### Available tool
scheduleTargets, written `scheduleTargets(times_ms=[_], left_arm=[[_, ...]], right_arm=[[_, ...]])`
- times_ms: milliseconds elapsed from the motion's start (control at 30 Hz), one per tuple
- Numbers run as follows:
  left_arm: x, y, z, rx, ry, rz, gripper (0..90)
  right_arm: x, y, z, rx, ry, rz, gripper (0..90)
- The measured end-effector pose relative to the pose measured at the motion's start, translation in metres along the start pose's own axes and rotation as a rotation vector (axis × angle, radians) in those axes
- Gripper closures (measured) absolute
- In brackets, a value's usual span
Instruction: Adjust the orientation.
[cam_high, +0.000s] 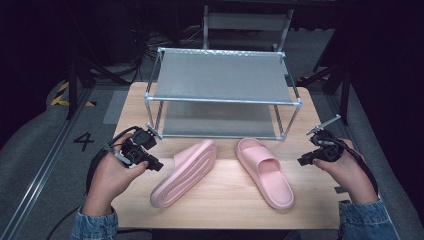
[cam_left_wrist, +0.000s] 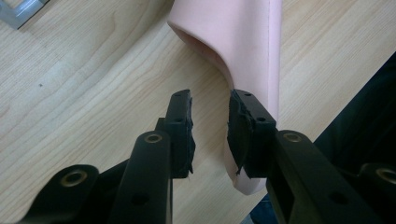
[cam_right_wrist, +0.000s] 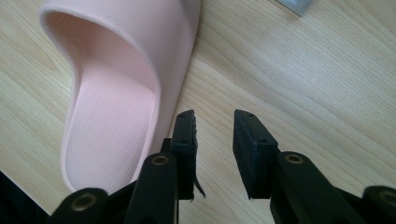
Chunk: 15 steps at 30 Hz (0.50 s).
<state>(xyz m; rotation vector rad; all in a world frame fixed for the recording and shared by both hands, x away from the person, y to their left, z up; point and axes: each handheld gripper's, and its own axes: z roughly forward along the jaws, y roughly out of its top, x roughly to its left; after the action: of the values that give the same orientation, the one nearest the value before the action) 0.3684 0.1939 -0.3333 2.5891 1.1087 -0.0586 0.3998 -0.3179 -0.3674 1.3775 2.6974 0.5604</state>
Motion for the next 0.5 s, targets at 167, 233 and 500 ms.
scheduleTargets(times_ms=[167, 233, 500], left_arm=[[-0.002, 0.005, 0.005, -0.033, -0.051, -0.004, 76.4], [-0.005, 0.01, 0.009, -0.033, -0.052, -0.007, 79.9], [-0.012, 0.023, 0.021, -0.012, -0.04, 0.01, 87.2]], right_arm=[[0.0, 0.001, 0.002, -0.005, 0.002, 0.0, 69.8], [0.002, 0.001, 0.003, -0.002, 0.003, -0.007, 69.6], [0.003, -0.001, 0.004, -0.002, 0.004, -0.011, 69.6]])
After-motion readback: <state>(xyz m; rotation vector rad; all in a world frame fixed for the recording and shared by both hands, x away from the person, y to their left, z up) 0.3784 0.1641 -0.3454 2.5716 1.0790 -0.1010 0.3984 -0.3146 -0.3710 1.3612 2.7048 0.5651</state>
